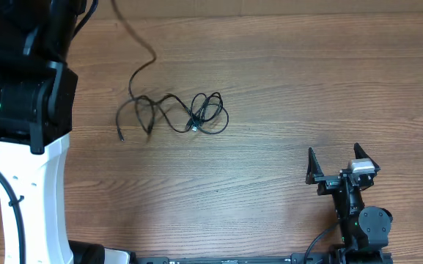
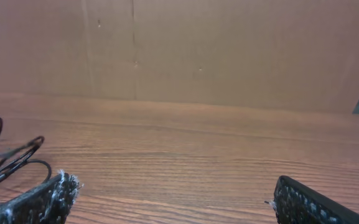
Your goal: Untangle cables
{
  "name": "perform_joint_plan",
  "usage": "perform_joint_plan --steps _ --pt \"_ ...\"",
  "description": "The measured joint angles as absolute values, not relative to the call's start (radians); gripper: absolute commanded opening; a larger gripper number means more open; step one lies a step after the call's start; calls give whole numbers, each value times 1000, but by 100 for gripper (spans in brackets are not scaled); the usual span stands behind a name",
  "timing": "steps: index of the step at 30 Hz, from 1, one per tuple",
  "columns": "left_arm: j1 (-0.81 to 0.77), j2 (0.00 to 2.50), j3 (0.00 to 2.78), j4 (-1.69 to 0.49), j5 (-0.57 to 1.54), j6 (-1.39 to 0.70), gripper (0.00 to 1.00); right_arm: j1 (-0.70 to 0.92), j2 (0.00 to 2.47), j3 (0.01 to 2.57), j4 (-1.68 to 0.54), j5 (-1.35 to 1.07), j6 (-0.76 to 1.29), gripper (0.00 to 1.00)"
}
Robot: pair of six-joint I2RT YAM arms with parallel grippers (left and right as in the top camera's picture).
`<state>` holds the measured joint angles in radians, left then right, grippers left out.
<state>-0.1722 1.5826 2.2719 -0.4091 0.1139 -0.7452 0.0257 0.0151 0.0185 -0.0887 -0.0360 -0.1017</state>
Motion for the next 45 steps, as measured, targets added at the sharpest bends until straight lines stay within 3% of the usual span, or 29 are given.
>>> perform_joint_plan --steps 6,11,16,23,29,33,35,37,38,41,43,45 --pt "-172 1576 2273 -216 283 -821 4 26 15 19 -89 -36 -102 100" --pt "-172 1572 2280 -471 227 -711 4 26 15 19 -89 -36 -102 100" --pt "-173 1612 2280 -706 -61 -564 4 26 15 19 -90 -36 -102 100" --pt "-165 1736 2280 -822 -560 -479 4 26 15 19 -89 -36 -102 100" --pt "-91 1841 2280 -928 -777 -407 4 26 15 19 -90 -36 -102 100" --pt "-14 1923 2280 -1055 -809 -390 4 26 15 19 -90 -36 -102 100" --pt "23 1959 2280 -1108 -801 -390 16 26 15 19 -90 -36 -101 100" --pt "63 1990 2280 -1165 -776 -402 59 26 15 19 -90 -36 -101 100" --pt "89 2006 2280 -1189 -754 -408 67 26 15 19 -89 -36 -101 100" --pt "161 2037 2280 -1233 -649 -427 68 26 15 19 -89 -36 -102 100" --pt "204 2053 2280 -1254 -564 -437 80 26 15 19 -90 -36 -101 100" --pt "244 2067 2280 -1269 -483 -446 83 26 15 19 -89 -36 -102 100"
